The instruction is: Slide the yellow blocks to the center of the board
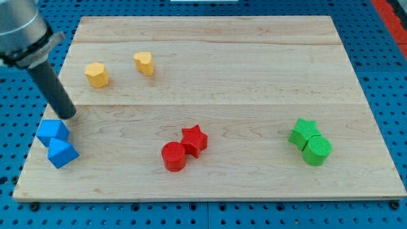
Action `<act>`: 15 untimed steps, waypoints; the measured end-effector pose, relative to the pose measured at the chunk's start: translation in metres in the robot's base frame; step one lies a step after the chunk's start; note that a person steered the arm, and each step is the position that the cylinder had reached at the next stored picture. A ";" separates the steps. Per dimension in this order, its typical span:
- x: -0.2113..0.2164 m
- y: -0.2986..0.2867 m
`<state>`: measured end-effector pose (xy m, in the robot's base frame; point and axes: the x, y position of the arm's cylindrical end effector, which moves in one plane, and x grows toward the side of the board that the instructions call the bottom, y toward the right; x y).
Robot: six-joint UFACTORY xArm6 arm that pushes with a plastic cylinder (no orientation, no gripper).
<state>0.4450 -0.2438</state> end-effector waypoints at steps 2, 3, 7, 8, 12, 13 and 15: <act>-0.042 0.043; -0.073 0.113; -0.096 -0.002; -0.097 0.083; -0.126 0.109; -0.125 0.211; -0.128 0.131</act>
<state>0.3170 -0.1127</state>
